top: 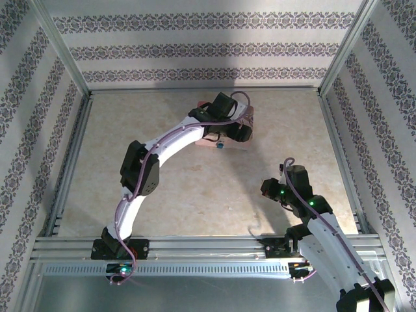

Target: Unlock the padlock with the key

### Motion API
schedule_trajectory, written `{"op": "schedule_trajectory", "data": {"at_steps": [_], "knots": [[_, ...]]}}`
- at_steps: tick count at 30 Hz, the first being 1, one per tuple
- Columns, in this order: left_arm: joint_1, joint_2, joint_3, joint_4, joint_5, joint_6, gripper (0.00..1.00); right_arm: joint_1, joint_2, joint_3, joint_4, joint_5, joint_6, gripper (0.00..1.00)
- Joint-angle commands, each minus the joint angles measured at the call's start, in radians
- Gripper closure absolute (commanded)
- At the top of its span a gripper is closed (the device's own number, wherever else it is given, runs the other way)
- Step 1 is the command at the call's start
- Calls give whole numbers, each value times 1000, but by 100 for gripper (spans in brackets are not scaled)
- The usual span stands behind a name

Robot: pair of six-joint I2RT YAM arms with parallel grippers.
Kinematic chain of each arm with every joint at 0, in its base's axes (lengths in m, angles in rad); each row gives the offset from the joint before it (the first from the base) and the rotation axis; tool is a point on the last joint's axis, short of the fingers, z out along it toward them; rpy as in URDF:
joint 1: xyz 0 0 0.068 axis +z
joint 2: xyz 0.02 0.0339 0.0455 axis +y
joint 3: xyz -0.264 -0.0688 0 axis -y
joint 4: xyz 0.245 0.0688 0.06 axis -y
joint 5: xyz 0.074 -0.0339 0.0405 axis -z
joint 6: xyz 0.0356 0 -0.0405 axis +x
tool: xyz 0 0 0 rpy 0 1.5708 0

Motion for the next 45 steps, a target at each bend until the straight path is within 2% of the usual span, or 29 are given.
{"op": "schedule_trajectory", "data": {"at_steps": [1,11,24,28,35,45], "knots": [[-24,73,125,-156,-23,60,17,-13,13,17,13,16,-32,100],[-41,262,421,-319,-40,77,16,-21,23,16,26,-5,-39,100],[-51,275,386,-366,-31,93,16,-35,-3,26,-3,-16,-40,100],[-57,204,265,-340,-45,94,17,-33,-8,23,-8,-16,-41,100],[-76,-27,-143,-118,-53,46,17,-36,-8,32,-15,-19,-41,100],[-128,-248,-532,72,-60,-54,17,-35,-6,46,-22,-21,-37,100]]}}
